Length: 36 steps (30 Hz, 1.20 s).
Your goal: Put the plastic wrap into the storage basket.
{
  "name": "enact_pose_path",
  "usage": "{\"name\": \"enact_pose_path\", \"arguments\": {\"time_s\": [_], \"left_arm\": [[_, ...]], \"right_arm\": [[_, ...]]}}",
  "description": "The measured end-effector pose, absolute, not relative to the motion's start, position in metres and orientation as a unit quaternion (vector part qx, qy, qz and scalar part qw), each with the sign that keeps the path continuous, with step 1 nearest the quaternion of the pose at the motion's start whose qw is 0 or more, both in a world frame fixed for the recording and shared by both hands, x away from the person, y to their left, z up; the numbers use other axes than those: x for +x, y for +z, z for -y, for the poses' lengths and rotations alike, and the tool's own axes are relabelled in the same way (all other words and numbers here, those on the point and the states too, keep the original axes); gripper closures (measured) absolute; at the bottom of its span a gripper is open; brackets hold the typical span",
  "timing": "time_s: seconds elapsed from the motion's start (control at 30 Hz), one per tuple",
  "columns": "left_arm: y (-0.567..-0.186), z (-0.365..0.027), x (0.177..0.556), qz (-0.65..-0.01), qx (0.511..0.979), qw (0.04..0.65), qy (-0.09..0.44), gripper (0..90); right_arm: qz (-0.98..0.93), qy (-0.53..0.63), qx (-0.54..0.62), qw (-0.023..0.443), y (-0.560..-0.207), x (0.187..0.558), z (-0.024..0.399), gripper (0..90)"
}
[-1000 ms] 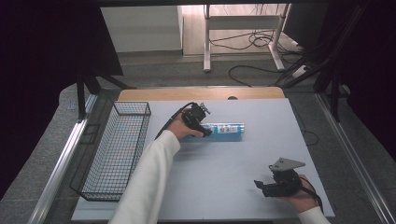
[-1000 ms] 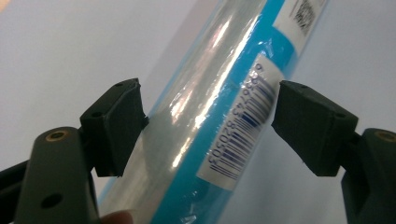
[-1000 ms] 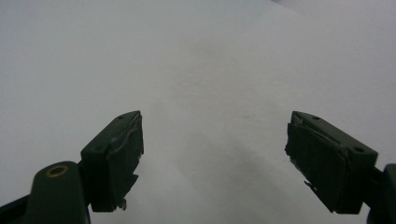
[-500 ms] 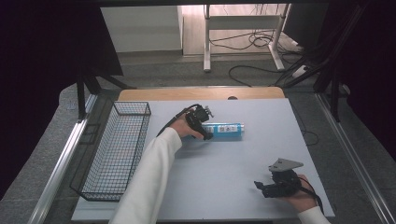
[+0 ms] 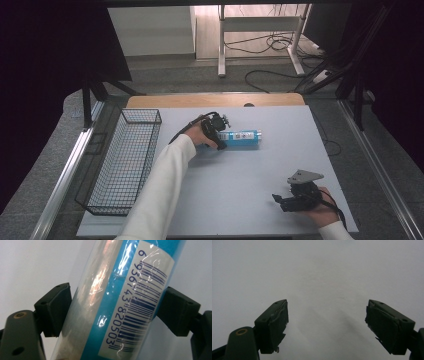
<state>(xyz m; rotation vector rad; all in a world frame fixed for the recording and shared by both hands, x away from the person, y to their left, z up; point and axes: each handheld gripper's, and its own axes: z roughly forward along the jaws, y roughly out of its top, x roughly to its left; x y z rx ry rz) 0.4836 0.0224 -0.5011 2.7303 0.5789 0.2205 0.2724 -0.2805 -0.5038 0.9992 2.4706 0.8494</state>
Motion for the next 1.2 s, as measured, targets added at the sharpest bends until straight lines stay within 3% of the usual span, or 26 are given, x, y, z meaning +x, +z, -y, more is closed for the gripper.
{"name": "enact_pose_path", "arguments": {"time_s": [0.73,1.2], "left_arm": [[-0.497,-0.015,0.474,-0.151,0.973,0.132,0.112,24.7],[-0.49,-0.017,0.471,-0.152,0.976,0.14,0.075,29.6]], "right_arm": [[-0.865,0.305,0.355,0.182,-0.502,0.273,0.283,18.7],[-0.864,0.305,0.355,0.187,-0.501,0.273,0.283,18.9]]}}
